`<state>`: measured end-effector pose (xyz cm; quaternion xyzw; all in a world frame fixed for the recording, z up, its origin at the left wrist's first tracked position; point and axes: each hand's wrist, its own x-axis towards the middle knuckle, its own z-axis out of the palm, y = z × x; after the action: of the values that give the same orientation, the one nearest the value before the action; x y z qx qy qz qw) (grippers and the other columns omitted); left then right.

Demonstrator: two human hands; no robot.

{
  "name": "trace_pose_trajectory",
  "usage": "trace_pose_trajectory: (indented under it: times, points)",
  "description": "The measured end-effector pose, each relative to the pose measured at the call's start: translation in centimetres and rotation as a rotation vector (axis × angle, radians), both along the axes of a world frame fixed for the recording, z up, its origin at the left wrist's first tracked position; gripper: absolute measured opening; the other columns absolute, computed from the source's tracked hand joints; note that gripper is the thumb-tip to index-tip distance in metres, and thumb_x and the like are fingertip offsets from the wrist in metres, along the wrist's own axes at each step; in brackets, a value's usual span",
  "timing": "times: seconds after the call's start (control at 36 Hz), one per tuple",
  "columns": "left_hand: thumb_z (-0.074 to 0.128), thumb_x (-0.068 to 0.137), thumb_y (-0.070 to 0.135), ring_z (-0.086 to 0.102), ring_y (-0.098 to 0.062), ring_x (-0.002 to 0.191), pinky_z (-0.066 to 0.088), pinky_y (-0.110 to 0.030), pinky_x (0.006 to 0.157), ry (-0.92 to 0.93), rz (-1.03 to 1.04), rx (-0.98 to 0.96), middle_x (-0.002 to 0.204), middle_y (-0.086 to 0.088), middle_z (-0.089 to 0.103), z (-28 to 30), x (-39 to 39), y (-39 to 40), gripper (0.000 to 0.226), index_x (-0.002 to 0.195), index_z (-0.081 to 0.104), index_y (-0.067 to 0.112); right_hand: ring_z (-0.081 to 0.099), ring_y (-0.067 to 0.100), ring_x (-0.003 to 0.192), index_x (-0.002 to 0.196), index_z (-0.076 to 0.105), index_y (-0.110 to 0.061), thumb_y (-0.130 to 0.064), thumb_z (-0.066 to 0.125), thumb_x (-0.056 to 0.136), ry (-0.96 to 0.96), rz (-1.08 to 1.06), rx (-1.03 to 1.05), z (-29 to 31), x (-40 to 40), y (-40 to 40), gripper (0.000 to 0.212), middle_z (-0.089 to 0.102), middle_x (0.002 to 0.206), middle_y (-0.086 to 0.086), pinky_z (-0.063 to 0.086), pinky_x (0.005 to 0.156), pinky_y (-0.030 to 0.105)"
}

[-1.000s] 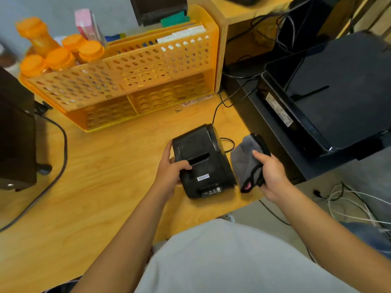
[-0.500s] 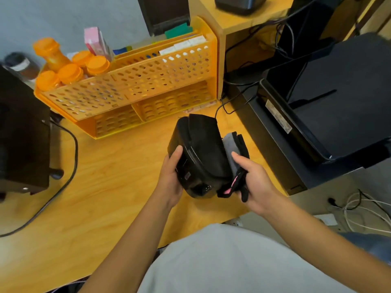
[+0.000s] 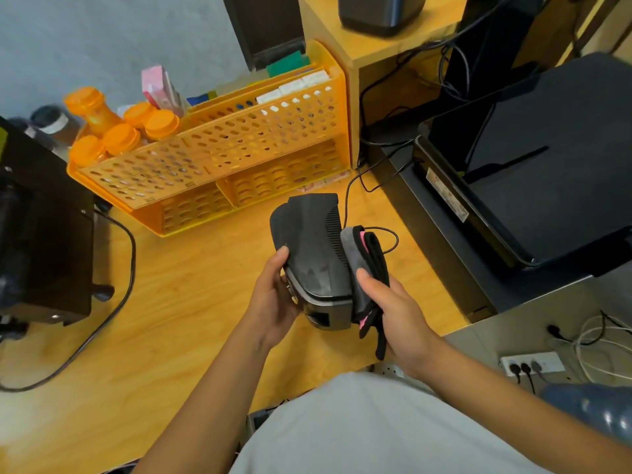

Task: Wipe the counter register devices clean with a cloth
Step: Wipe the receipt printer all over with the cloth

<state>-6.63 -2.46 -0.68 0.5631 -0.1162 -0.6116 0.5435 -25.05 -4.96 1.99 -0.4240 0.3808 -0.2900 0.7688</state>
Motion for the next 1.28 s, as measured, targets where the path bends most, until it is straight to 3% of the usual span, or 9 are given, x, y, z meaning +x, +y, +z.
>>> trace_pose_trajectory:
  times: [0.11,0.28,0.39,0.56,0.64,0.75,0.92,1.06,1.28]
  points:
    - [0.066,0.076,0.052,0.057,-0.040,0.134,0.039,-0.064,0.113,-0.072,-0.049,-0.041,0.142,-0.013,0.064,0.2,-0.7,0.3,0.081,0.147,0.054,0.015,0.065,-0.007,0.111,0.107,0.070,-0.062,-0.041,0.051,0.095,-0.031,0.040,-0.080,1.5,-0.1,-0.7,0.031,0.071,0.118,-0.028,0.050,0.081,0.007]
    - [0.074,0.067,0.045,0.058,-0.033,0.133,0.046,-0.060,0.107,-0.142,-0.099,-0.116,0.146,-0.009,0.060,0.2,-0.9,0.5,0.093,0.152,0.043,0.021,0.065,-0.003,0.115,0.140,0.050,-0.035,-0.031,0.046,0.105,-0.011,0.071,-0.130,2.2,0.5,-3.7,0.035,0.069,0.128,-0.015,0.056,0.086,0.016]
    - [0.076,0.064,0.044,0.062,-0.027,0.129,0.051,-0.055,0.104,-0.140,-0.084,-0.113,0.143,-0.004,0.063,0.4,-1.0,0.5,0.096,0.151,0.042,0.021,0.037,0.017,0.148,0.158,0.032,-0.028,-0.030,0.043,0.108,0.056,0.094,-0.220,3.3,1.4,-5.1,0.052,0.040,0.161,-0.003,0.037,0.120,0.045]
    - [0.066,0.080,0.057,0.057,-0.038,0.133,0.037,-0.063,0.114,-0.115,0.042,-0.081,0.139,-0.012,0.066,1.7,-1.0,-0.6,0.071,0.139,0.063,0.018,0.009,0.009,0.157,0.133,0.031,-0.074,-0.043,0.047,0.096,0.093,0.112,-0.429,3.8,2.9,-4.7,0.050,0.018,0.169,-0.016,0.015,0.127,0.052]
    - [0.069,0.071,0.060,0.055,-0.038,0.135,0.038,-0.065,0.114,-0.178,0.066,-0.058,0.142,-0.012,0.063,2.2,-0.7,-0.8,0.087,0.145,0.055,0.016,0.009,0.008,0.156,0.113,0.035,-0.090,-0.042,0.048,0.096,0.073,0.088,-0.438,3.5,3.0,-4.0,0.052,0.017,0.168,-0.018,0.017,0.126,0.052]
    - [0.071,0.059,0.064,0.060,-0.030,0.127,0.056,-0.049,0.089,-0.218,0.092,-0.034,0.138,-0.007,0.064,2.6,-1.0,-0.7,0.103,0.149,0.046,0.019,0.019,0.011,0.155,0.139,0.033,-0.060,-0.040,0.048,0.097,0.044,0.043,-0.349,3.8,3.1,-5.1,0.049,0.023,0.168,-0.012,0.024,0.125,0.050]
    - [0.067,0.058,0.068,0.065,-0.020,0.103,0.053,-0.040,0.075,-0.239,0.108,-0.019,0.129,-0.009,0.068,2.6,-2.2,-0.7,0.096,0.140,0.054,0.020,-0.008,0.004,0.155,0.160,0.029,-0.028,-0.040,0.039,0.105,0.542,0.120,-0.797,4.5,3.7,-6.6,0.058,0.015,0.170,-0.011,0.003,0.127,0.038]
    - [0.059,0.086,0.060,0.067,-0.009,0.068,0.048,-0.025,0.054,-0.233,0.147,-0.027,0.079,0.004,0.071,2.4,-1.8,-1.3,0.033,0.087,0.073,0.030,-0.010,0.006,0.156,0.162,0.021,-0.027,-0.044,0.033,0.101,0.667,0.280,-1.096,4.0,3.2,-4.2,0.065,0.012,0.171,-0.012,-0.004,0.127,0.039]
    - [0.059,0.096,0.045,0.077,-0.022,0.083,0.060,-0.031,0.066,-0.159,0.185,-0.057,0.095,-0.007,0.080,2.8,-0.5,-2.0,0.034,0.086,0.084,0.024,-0.010,0.001,0.155,0.160,0.023,-0.031,-0.040,0.042,0.103,0.510,0.464,-1.121,2.1,0.0,-1.4,0.061,0.012,0.168,-0.018,-0.010,0.125,0.030]
